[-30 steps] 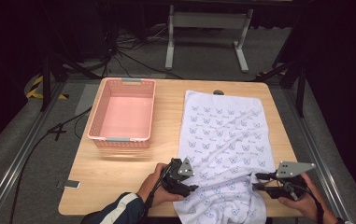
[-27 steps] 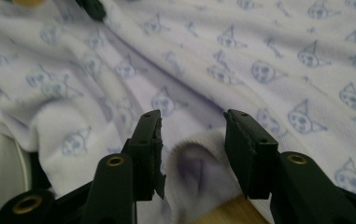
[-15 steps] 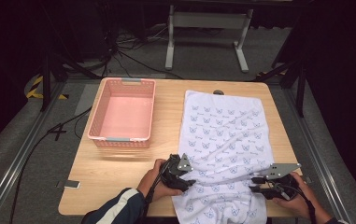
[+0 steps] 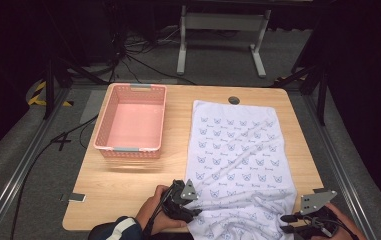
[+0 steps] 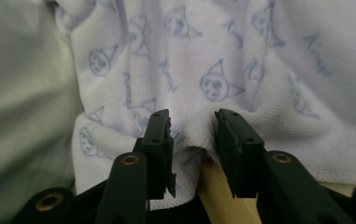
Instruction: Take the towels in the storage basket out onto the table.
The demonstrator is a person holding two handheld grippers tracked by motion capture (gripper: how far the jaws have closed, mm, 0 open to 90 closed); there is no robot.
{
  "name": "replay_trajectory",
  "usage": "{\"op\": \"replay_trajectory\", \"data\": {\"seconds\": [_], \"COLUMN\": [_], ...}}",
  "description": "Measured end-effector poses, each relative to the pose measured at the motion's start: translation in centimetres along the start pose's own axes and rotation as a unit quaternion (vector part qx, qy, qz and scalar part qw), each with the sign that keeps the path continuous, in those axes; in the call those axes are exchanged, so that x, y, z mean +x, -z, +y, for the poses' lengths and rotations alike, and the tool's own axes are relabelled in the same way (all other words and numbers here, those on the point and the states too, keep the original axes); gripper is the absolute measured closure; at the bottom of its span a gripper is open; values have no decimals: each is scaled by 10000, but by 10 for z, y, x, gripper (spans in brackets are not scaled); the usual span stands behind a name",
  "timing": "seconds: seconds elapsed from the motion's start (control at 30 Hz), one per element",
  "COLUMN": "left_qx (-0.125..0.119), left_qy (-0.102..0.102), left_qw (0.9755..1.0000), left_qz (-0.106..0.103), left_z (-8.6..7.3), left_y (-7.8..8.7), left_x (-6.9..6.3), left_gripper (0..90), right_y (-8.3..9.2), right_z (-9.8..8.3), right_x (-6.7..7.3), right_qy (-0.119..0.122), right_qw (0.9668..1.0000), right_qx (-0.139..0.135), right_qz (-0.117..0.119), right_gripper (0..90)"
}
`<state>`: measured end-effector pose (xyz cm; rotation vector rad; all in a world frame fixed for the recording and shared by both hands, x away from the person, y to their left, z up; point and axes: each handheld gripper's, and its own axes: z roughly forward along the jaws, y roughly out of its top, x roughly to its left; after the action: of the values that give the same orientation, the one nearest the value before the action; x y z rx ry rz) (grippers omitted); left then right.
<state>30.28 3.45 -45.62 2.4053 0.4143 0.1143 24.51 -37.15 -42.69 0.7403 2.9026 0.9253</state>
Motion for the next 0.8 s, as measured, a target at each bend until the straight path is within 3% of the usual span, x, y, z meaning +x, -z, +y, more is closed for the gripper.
{"op": "replay_trajectory", "data": {"seconds": [0.03, 0.1, 0.17, 0.2, 0.23, 0.3, 0.37, 0.4, 0.43, 0.47, 0.5, 0.53, 0.57, 0.63, 0.73, 0.77, 0.8], "left_qx": [-65, -260, -191, -148, -148, 36, 67, 48, 67, 98, 37, 13, 13, -6, 19, 19, 33], "left_qy": [13, 25, -135, -98, -98, -121, -180, -142, -171, -53, -26, 40, 40, 130, 143, 143, 188], "left_qw": [9999, 9996, 9997, 9998, 9998, 9999, 9998, 9999, 9998, 9999, 9999, 9997, 9997, 9991, 9976, 9976, 9959], "left_qz": [137, 48, 108, 39, 39, 24, 10, 42, 84, 115, 165, 220, 220, 410, 673, 673, 884], "left_z": [3, 7, 13, 15, 15, 17, 17, 15, 13, 11, 10, 9, 9, 13, 20, 20, 24], "left_y": [2, 2, -3, -9, -9, -21, -23, -21, -20, -18, -17, -16, -16, -19, -22, -22, -25], "left_x": [0, 0, 0, 2, 2, 6, 7, 10, 13, 15, 20, 24, 24, 34, 41, 41, 45], "left_gripper": [404, 387, 386, 363, 347, 330, 313, 322, 320, 320, 322, 335, 352, 351, 353, 353, 353], "right_y": [5, 15, 16, 15, 11, 1, -4, -14, -15, -13, -11, -9, -8, -8, -10, -11, -12], "right_z": [2, 7, 10, 12, 13, 14, 13, 9, 6, 3, 1, 0, -1, 1, 9, 11, 14], "right_x": [0, -6, -17, -25, -36, -52, -59, -69, -72, -75, -78, -80, -84, -92, -105, -110, -115], "right_qy": [-5, -246, -530, -650, -769, -945, -946, -938, -962, -1037, -1132, -1265, -1304, -1356, -1247, -1219, -1251], "right_qw": [9999, 9962, 9891, 9837, 9803, 9742, 9740, 9736, 9731, 9732, 9708, 9643, 9603, 9582, 9487, 9458, 9452], "right_qx": [-141, -556, -662, -698, -740, -736, -674, -398, -332, -425, -426, -398, -363, -408, -262, -259, -295], "right_qz": [-86, -624, -1200, -1525, -1665, -1912, -1947, -2043, -2066, -2010, -2070, -2290, -2439, -2485, -2893, -2997, -3002], "right_gripper": [616, 588, 550, 546, 539, 499, 505, 502, 493, 498, 503, 510, 509, 500, 501, 501, 501]}}
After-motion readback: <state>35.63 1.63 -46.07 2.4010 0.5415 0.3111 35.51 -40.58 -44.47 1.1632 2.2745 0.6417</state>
